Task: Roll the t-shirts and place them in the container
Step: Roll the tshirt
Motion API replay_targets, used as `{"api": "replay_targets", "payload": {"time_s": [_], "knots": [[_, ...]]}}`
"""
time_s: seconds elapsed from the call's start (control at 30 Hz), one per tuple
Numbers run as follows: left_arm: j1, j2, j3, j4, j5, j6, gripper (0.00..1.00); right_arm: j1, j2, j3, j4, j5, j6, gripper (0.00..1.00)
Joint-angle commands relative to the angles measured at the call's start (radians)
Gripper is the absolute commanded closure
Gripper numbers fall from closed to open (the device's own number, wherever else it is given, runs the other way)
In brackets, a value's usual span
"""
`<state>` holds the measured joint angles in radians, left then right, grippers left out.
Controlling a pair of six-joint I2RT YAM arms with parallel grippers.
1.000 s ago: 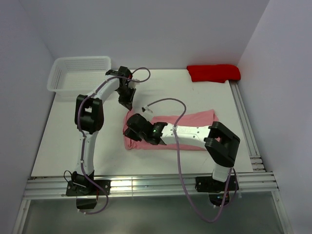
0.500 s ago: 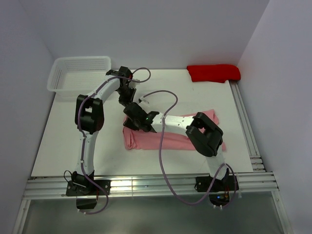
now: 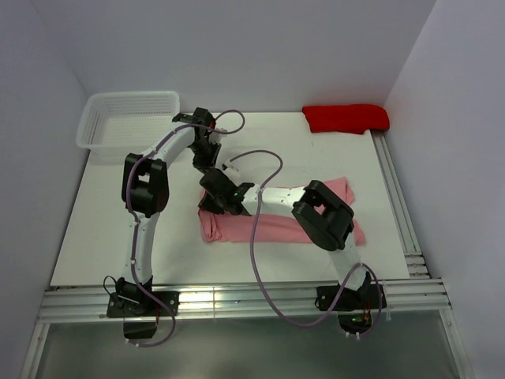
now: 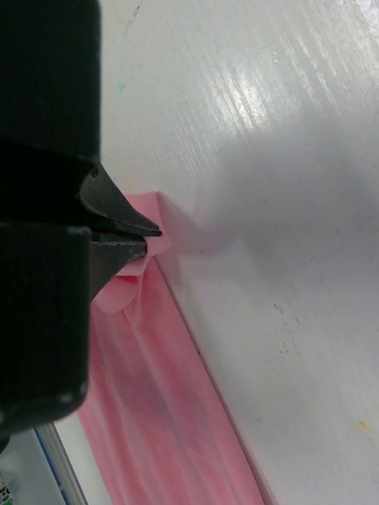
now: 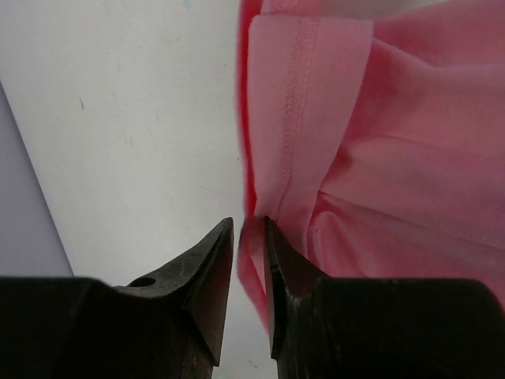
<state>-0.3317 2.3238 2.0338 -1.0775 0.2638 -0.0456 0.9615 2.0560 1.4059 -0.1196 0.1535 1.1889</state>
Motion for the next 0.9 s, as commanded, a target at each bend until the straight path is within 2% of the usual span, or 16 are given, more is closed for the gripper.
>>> {"api": "replay_targets", "payload": {"time_s": [0.0, 0.23, 0.27, 0.33, 0.43, 0.57, 0.67, 0.87], "knots": [[-0.007, -0.003, 0.016, 0.011, -0.003, -0.005, 0.99, -0.018, 0.010, 0.001, 0.041, -0.009, 0.008, 0.70], [-0.013, -0.003, 0.017, 0.011, 0.000, -0.005, 0.99, -0.026, 0.030, 0.005, 0.026, -0.003, 0.011, 0.72], [-0.013, -0.003, 0.019, 0.011, -0.001, -0.005, 0.99, -0.026, 0.032, 0.001, 0.023, -0.003, 0.012, 0.79], [-0.015, -0.004, 0.019, 0.011, -0.005, -0.002, 0.99, -0.029, 0.026, -0.013, 0.034, -0.008, 0.018, 0.85], [-0.015, -0.004, 0.016, 0.014, -0.009, 0.000, 0.98, -0.032, 0.013, -0.033, 0.052, -0.014, 0.021, 0.87], [-0.015, 0.000, 0.019, 0.014, -0.015, 0.004, 0.97, -0.033, 0.001, -0.013, 0.029, -0.019, 0.009, 0.97], [-0.015, -0.009, 0.011, 0.024, -0.024, 0.012, 0.92, -0.032, -0.014, -0.001, 0.012, -0.020, -0.003, 0.99], [-0.015, -0.029, 0.009, 0.030, -0.018, 0.035, 0.76, -0.040, -0.039, 0.010, -0.032, -0.017, -0.014, 1.00]]}}
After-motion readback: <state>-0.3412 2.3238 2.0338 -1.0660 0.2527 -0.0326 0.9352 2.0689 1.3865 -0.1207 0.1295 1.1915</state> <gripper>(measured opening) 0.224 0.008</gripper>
